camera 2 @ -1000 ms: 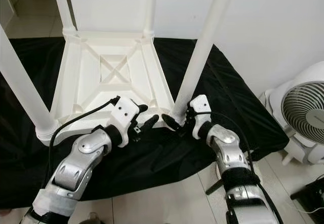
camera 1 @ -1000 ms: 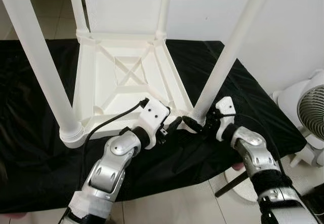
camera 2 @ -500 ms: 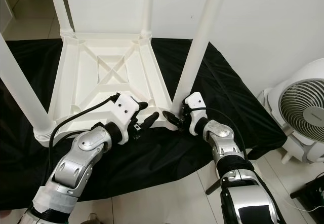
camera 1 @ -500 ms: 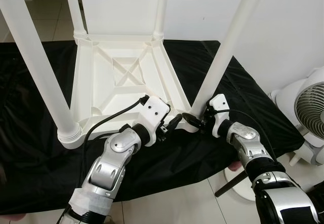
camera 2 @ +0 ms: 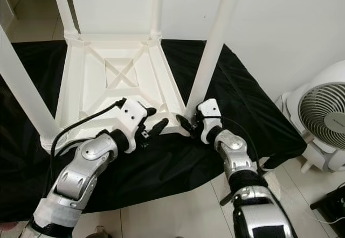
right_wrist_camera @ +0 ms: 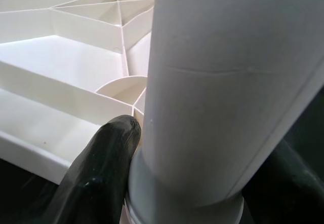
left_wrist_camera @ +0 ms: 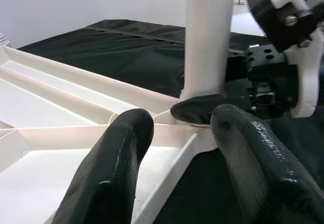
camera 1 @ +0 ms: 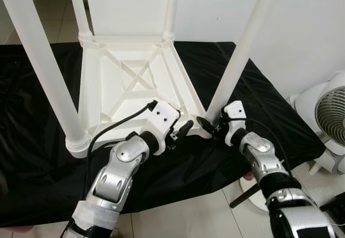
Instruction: Building children table
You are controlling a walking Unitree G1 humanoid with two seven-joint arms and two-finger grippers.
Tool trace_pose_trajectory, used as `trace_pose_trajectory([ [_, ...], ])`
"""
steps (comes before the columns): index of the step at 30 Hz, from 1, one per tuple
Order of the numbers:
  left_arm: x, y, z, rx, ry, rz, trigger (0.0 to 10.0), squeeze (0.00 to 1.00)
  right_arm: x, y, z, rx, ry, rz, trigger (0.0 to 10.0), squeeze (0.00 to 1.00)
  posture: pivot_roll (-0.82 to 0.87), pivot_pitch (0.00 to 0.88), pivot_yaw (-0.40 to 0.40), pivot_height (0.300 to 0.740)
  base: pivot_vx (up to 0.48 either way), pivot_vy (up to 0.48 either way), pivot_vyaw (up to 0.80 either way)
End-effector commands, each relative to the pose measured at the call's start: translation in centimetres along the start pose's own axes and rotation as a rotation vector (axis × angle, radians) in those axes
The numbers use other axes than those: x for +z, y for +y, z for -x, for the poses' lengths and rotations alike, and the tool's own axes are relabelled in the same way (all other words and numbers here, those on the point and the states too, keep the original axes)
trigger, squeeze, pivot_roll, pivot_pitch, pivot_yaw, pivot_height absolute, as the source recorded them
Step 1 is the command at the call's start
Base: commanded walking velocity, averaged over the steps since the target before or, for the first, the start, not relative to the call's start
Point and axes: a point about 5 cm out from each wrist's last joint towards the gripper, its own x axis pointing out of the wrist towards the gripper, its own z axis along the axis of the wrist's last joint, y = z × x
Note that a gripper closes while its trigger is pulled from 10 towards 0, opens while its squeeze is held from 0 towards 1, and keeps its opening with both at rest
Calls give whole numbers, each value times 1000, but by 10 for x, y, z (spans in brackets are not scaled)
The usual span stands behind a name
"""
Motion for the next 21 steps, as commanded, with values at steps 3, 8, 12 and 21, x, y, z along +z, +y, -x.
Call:
trace_pose_trajectory([
  [3,-1,-3,0,17,8,20,10000,0,-6,7,1,-154,28,-58,10000,0,46,86,-52,740,0,0,0],
  [8,-1,-3,-2,11,8,21,10000,0,-3,25,-3,-342,9,-153,10000,0,39,86,-53,740,0,0,0],
  [12,-1,-3,-2,13,7,23,10000,0,-4,34,-2,-509,25,-205,10000,0,39,81,-58,740,0,0,0],
  [21,0,-3,-2,20,5,26,10000,0,6,37,-3,-570,1,-264,10000,55,42,81,-65,740,0,0,0],
])
